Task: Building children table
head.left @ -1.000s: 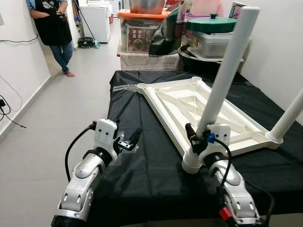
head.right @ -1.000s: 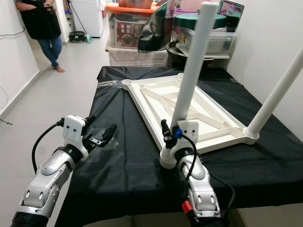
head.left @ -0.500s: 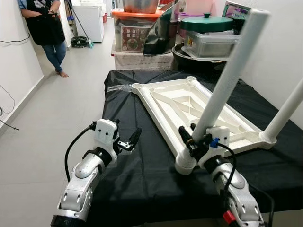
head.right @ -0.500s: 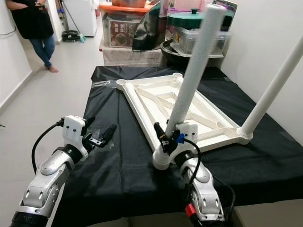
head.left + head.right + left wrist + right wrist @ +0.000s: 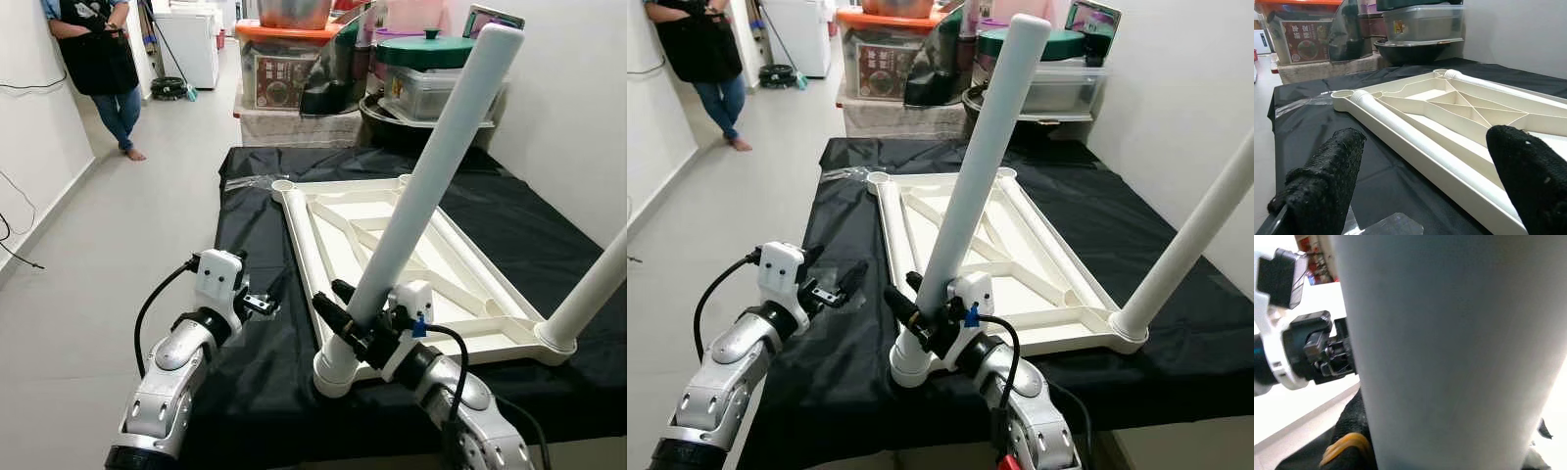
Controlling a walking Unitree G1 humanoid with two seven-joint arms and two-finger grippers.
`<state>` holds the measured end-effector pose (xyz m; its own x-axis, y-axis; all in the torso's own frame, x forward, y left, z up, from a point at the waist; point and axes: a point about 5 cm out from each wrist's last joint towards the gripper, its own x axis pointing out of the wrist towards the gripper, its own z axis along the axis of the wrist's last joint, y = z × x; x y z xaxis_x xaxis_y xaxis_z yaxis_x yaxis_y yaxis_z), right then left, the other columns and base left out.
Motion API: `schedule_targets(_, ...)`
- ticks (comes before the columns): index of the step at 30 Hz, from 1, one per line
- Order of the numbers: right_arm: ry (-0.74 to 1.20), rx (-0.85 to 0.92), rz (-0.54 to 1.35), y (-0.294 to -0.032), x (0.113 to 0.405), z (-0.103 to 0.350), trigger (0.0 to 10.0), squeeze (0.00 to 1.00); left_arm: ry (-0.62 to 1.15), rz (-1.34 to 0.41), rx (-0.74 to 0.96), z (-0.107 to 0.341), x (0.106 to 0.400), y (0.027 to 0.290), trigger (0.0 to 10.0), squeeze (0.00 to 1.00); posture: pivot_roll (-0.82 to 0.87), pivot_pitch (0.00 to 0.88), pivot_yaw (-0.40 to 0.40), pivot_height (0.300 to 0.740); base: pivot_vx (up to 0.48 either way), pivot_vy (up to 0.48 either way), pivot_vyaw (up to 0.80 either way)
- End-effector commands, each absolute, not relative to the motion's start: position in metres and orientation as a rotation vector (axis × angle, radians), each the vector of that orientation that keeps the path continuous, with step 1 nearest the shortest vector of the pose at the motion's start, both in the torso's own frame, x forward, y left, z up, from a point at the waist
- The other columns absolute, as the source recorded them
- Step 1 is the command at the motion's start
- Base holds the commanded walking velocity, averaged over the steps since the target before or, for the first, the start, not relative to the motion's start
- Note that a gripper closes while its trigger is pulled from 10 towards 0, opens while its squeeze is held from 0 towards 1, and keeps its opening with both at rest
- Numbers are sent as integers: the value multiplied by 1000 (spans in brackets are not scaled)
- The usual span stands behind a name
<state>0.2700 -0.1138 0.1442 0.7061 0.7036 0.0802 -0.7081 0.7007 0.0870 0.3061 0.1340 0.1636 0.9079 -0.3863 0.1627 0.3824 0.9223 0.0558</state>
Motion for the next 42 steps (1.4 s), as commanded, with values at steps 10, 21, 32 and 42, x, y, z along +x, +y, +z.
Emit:
schedule_targets(10, 83, 38, 892, -124, 275, 128, 10000, 0, -159, -381, 31, 160, 307, 138, 10000, 0, 64, 0, -86, 740, 0, 0, 0)
schedule_targets(21, 107, 40, 1036, -116, 267, 123, 10000, 0, -154, -372, 27, 159, 304, 140, 10000, 0, 77, 0, -95, 740, 0, 0, 0)
schedule_targets(32, 96, -26, 1126, -117, 279, 133, 10000, 0, -152, -378, 26, 159, 303, 138, 10000, 0, 79, 0, -103, 740, 0, 0, 0)
schedule_targets(42, 100, -20, 1148, -119, 282, 135, 10000, 0, -148, -373, 23, 157, 301, 139, 10000, 0, 80, 0, -113, 740, 0, 0, 0)
